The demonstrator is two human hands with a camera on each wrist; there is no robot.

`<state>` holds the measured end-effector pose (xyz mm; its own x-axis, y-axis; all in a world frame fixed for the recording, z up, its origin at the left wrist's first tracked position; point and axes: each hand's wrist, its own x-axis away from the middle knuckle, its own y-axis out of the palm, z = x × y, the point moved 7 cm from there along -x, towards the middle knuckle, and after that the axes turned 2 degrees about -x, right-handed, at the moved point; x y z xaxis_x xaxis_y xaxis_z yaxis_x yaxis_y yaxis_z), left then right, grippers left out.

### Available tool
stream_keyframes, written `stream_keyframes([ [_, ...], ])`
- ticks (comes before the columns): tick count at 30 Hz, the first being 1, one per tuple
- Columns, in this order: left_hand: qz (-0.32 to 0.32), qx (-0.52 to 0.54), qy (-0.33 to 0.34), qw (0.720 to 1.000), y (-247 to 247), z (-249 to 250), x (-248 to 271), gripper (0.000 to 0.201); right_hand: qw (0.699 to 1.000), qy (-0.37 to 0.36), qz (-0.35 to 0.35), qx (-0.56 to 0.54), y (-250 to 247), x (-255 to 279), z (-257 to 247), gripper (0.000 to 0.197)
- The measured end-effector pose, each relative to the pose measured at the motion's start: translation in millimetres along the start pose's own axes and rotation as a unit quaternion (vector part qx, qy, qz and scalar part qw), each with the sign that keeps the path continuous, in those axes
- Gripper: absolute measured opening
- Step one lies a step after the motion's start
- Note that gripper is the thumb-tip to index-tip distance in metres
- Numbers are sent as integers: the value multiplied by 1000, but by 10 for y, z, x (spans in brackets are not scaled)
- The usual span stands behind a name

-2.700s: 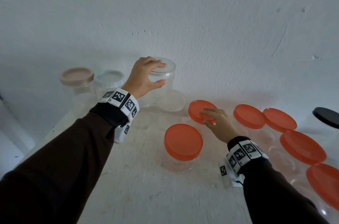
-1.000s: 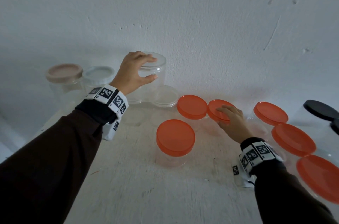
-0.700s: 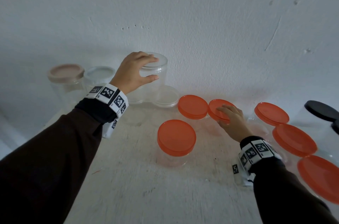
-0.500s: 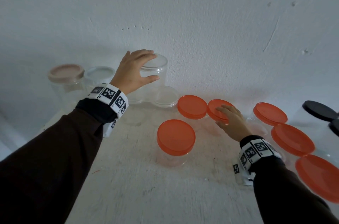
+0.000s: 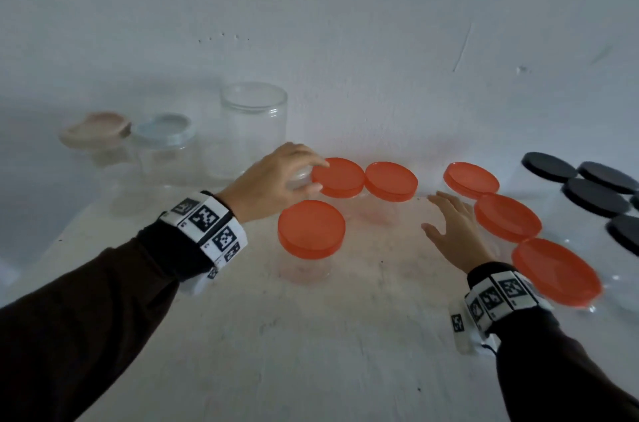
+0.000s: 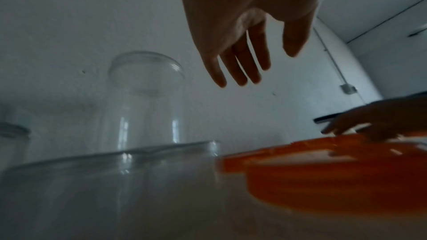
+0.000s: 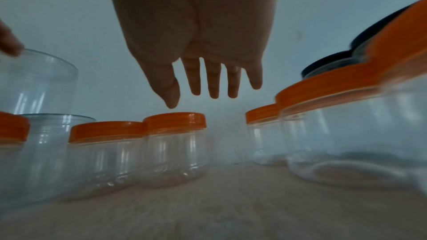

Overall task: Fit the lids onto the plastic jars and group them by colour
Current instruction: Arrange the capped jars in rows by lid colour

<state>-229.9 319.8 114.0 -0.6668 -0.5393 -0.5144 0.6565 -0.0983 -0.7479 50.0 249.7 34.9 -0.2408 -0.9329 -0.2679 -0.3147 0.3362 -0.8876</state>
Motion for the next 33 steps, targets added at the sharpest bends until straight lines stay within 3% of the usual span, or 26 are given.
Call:
stream_keyframes([
  [2,-105,-5,-10,994,325,19,75,64,999,34,18,10,-137,158,172,52],
  [5,-211,-51,-4,976,643,-10,169,100,993,96,48,48,-373,384,452,53],
  [10,-296,-133,-24,946,851,-164,276,127,971,205,35,117,-589,720,822,46],
  [13,-294,-155,-17,943,866,-198,297,125,965,222,3,140,-551,836,902,50],
  [15,-290,-134,-49,946,860,-237,322,114,967,207,-19,148,-507,855,866,57],
  [23,-257,-126,-95,954,846,-207,305,100,988,40,-72,132,-250,760,310,65],
  [27,-209,-100,-97,968,762,-99,222,95,992,-38,-74,98,-174,647,-2,69],
  [31,-135,-69,-89,984,582,76,-7,92,995,-50,-75,-37,-78,584,-131,80],
  [33,-115,-62,-92,987,494,144,-155,94,993,-59,-85,-47,-49,565,-151,76],
])
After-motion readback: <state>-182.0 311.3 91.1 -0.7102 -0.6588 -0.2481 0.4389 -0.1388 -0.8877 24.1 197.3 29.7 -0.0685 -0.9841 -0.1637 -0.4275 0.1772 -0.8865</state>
